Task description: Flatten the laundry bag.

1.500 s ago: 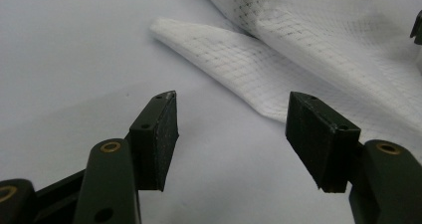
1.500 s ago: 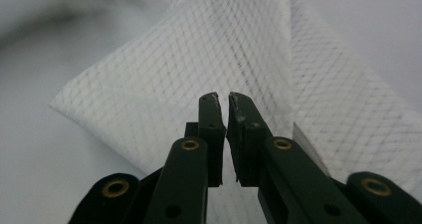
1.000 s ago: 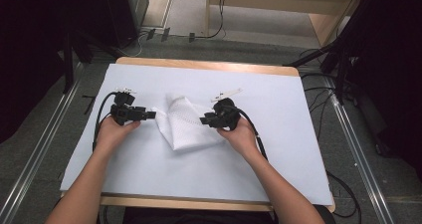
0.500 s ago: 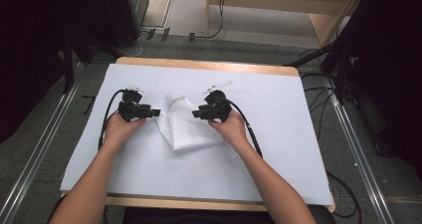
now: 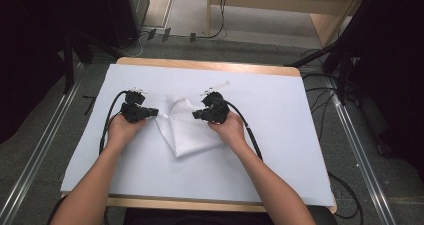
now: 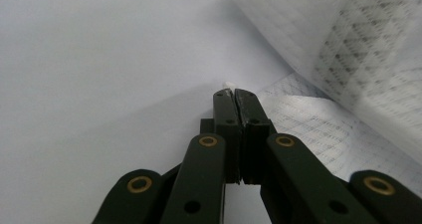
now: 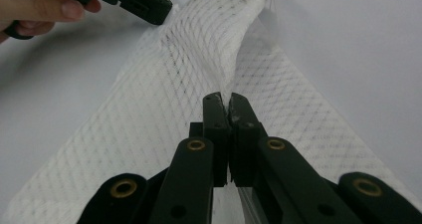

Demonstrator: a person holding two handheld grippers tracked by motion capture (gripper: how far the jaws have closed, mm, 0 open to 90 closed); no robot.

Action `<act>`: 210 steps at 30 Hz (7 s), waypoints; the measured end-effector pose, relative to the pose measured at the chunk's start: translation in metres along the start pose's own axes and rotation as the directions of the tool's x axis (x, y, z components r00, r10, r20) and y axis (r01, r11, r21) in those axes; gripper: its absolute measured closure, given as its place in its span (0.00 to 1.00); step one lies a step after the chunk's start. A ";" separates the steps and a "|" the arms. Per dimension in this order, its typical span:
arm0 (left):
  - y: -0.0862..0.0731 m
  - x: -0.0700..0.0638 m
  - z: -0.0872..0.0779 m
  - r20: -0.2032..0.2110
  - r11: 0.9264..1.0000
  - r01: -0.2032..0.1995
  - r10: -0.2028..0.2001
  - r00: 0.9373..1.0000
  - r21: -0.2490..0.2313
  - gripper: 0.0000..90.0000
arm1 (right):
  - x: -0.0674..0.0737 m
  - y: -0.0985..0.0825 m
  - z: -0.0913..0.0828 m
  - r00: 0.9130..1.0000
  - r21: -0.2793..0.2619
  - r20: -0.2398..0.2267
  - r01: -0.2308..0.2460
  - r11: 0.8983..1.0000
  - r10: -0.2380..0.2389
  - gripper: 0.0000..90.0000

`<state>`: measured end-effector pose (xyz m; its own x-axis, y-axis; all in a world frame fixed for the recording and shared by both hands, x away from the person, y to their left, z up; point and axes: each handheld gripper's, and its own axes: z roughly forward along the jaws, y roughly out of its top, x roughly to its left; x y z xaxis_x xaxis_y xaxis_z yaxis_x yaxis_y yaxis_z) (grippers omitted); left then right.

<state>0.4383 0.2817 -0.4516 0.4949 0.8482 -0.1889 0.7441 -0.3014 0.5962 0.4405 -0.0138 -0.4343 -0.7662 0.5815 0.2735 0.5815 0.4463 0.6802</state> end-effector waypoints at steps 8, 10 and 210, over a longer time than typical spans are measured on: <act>0.001 0.009 -0.011 -0.022 0.997 0.063 -0.064 0.998 -0.038 1.00 | 0.004 -0.008 -0.031 1.000 -0.040 0.007 0.021 0.999 -0.021 1.00; 0.000 0.013 -0.014 -0.022 0.995 0.082 -0.083 0.996 -0.052 1.00 | 0.002 -0.013 -0.038 1.000 -0.048 0.014 0.018 0.999 -0.017 1.00; 0.052 -0.042 0.040 0.177 0.997 -0.082 0.078 0.981 0.013 0.82 | -0.037 -0.066 -0.082 0.987 -0.079 0.156 -0.038 0.996 0.050 0.78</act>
<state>0.4737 0.2127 -0.4442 0.6231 0.7316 -0.2764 0.7067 -0.3753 0.5998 0.4085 -0.1202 -0.4336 -0.6844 0.7019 0.1974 0.5865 0.3691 0.7209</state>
